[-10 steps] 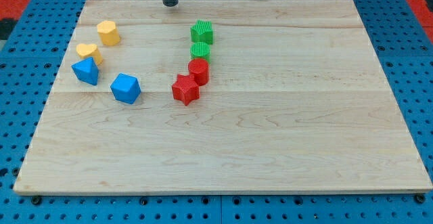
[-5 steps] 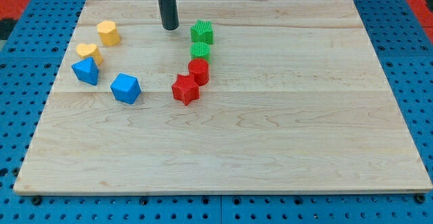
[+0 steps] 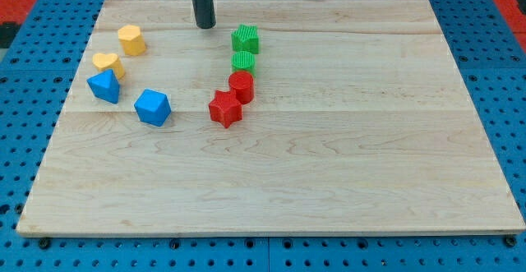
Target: Nudge the group of blocks down
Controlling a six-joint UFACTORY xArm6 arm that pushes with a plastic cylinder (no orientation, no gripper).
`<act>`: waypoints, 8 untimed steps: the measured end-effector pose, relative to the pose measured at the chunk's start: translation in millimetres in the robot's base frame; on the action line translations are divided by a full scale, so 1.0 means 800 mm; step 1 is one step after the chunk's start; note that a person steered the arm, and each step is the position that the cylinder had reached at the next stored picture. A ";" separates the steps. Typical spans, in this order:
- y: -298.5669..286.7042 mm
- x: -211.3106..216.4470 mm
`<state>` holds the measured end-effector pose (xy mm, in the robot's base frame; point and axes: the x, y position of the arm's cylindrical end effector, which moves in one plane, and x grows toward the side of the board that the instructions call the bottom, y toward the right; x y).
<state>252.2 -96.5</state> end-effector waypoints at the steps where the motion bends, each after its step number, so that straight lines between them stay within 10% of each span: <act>1: 0.005 -0.010; 8: 0.041 0.007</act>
